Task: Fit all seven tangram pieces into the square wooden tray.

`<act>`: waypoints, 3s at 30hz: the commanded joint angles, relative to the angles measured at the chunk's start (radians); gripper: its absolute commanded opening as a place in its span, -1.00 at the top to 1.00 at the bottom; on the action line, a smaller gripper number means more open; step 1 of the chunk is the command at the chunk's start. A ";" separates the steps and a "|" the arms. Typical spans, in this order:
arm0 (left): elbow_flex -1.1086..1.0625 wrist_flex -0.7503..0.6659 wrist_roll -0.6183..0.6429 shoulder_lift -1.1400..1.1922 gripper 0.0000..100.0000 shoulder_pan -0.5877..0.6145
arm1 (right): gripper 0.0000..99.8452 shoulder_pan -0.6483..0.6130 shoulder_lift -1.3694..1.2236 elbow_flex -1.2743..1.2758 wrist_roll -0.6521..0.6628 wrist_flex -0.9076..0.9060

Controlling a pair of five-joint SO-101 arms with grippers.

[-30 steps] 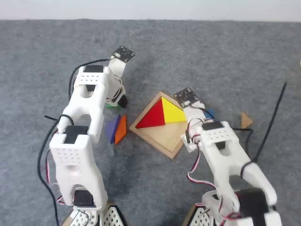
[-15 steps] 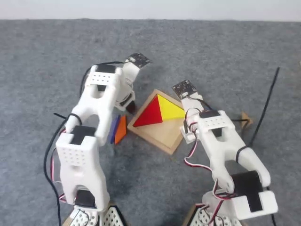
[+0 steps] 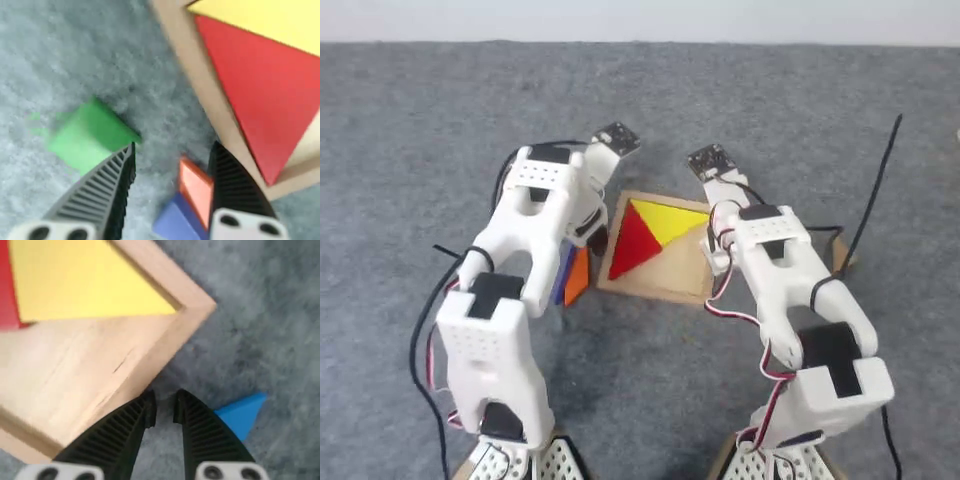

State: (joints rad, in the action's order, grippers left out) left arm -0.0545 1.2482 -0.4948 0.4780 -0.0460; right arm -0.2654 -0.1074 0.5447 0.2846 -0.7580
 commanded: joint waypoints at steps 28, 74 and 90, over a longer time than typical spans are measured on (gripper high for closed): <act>-0.526 -0.160 0.081 -0.987 0.54 0.184 | 0.79 0.101 0.725 0.293 -0.014 -0.071; -0.901 -0.098 0.097 -1.191 0.53 0.173 | 0.69 0.331 0.610 0.304 -0.011 -0.217; -0.783 -0.163 -0.020 -0.769 0.54 -0.152 | 0.69 0.489 0.727 0.618 0.077 -0.007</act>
State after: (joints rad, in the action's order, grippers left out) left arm -0.8830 1.1930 -0.5363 -0.3644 -0.1734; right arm 0.2133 0.5769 1.1569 0.3475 -0.8040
